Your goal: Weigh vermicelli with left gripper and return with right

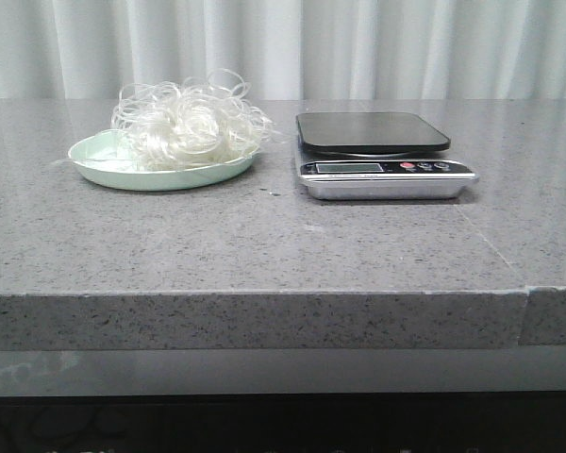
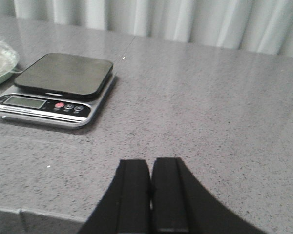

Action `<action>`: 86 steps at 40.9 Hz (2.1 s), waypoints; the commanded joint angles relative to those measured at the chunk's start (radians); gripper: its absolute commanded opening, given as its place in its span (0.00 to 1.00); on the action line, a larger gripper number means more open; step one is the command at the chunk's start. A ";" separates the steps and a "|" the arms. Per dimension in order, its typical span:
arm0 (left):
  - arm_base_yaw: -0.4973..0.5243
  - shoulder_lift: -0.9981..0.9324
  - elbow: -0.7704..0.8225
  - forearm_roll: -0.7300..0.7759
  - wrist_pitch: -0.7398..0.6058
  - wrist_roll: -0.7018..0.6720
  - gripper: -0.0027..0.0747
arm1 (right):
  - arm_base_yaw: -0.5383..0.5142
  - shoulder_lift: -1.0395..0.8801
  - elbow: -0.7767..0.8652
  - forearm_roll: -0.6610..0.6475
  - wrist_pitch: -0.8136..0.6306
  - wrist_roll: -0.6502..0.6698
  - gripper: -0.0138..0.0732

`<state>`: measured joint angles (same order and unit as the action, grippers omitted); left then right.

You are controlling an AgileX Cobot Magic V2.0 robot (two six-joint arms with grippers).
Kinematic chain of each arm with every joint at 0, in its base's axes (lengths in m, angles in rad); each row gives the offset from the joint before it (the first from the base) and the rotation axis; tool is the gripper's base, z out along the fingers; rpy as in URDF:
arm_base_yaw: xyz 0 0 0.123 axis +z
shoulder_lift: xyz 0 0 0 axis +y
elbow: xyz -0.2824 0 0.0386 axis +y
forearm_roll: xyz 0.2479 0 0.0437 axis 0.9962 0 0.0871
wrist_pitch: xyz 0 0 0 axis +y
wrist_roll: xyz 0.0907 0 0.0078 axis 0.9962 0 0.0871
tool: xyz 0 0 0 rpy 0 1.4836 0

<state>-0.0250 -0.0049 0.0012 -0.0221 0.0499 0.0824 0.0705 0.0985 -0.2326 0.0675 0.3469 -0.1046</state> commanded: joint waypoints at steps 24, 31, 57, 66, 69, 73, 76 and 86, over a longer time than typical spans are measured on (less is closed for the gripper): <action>-0.005 -0.019 0.009 -0.012 -0.078 -0.009 0.22 | -0.017 -0.123 0.252 0.005 -0.395 0.001 0.34; -0.005 -0.019 0.009 -0.012 -0.078 -0.009 0.22 | -0.031 -0.125 0.252 0.004 -0.417 0.055 0.34; -0.005 -0.019 0.009 -0.012 -0.078 -0.009 0.22 | -0.043 -0.126 0.252 -0.096 -0.451 0.152 0.34; -0.005 -0.019 0.009 -0.012 -0.078 -0.009 0.22 | -0.043 -0.125 0.252 -0.096 -0.451 0.152 0.34; -0.005 -0.019 0.009 -0.012 -0.078 -0.009 0.22 | -0.043 -0.125 0.252 -0.096 -0.451 0.152 0.34; -0.005 -0.019 0.009 -0.012 -0.078 -0.009 0.22 | -0.043 -0.125 0.252 -0.096 -0.451 0.152 0.34; -0.005 -0.019 0.009 -0.012 -0.078 -0.009 0.22 | -0.043 -0.125 0.252 -0.096 -0.451 0.152 0.34; -0.005 -0.019 0.009 -0.012 -0.078 -0.009 0.22 | -0.043 -0.125 0.252 -0.096 -0.451 0.152 0.34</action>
<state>-0.0250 -0.0049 0.0012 -0.0236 0.0480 0.0824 0.0274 -0.0113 0.0276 -0.0264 -0.0119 0.0496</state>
